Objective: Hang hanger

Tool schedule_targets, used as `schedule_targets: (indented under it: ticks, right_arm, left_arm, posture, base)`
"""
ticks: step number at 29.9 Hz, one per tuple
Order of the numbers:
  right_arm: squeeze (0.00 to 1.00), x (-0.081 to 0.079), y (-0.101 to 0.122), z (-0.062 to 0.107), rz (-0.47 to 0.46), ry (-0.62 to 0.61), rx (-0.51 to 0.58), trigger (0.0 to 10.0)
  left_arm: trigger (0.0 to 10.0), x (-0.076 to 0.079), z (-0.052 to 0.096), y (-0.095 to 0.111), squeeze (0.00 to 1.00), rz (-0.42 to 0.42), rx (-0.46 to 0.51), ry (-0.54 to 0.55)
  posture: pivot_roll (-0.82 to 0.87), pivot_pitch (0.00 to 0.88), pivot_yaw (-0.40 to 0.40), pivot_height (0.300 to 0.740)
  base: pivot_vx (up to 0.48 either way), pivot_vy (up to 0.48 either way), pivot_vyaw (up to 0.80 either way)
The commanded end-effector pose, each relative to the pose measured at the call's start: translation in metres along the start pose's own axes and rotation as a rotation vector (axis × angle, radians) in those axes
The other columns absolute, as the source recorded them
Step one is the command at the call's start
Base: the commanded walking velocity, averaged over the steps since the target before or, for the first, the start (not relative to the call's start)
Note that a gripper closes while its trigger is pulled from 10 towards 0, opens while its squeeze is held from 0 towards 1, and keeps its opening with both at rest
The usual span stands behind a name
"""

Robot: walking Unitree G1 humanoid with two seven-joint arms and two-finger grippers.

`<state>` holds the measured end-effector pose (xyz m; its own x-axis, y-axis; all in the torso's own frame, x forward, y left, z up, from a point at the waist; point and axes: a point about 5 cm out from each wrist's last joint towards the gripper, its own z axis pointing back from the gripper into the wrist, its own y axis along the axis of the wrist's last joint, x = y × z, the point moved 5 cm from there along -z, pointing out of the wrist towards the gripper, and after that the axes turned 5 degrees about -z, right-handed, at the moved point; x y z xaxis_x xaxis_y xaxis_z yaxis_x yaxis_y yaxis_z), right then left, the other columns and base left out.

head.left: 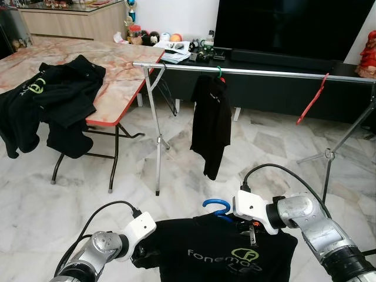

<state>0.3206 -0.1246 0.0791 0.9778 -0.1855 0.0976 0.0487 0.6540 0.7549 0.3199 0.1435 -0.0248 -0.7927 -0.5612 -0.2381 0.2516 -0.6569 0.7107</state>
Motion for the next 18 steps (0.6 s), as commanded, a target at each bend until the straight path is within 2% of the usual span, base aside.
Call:
schedule_targets:
  ticks: [1, 18]
  right_arm:
    - [0.00, 0.0103, 0.0172, 0.0074, 0.035, -0.037, 0.043, 10.0]
    - [0.00, 0.0099, 0.0217, 0.0052, 0.037, -0.054, 0.058, 10.0]
  left_arm:
    - [0.0, -0.0010, -0.0006, 0.0002, 0.00, 0.017, -0.001, 0.003]
    - [0.0, -0.0078, 0.0024, -0.0008, 0.00, 0.012, -0.003, 0.024]
  posture:
    - [0.02, 0.025, -0.051, 0.740]
    - [0.02, 0.026, -0.039, 0.740]
  base:
    - [0.000, 0.000, 0.00]
    - [0.000, 0.000, 0.00]
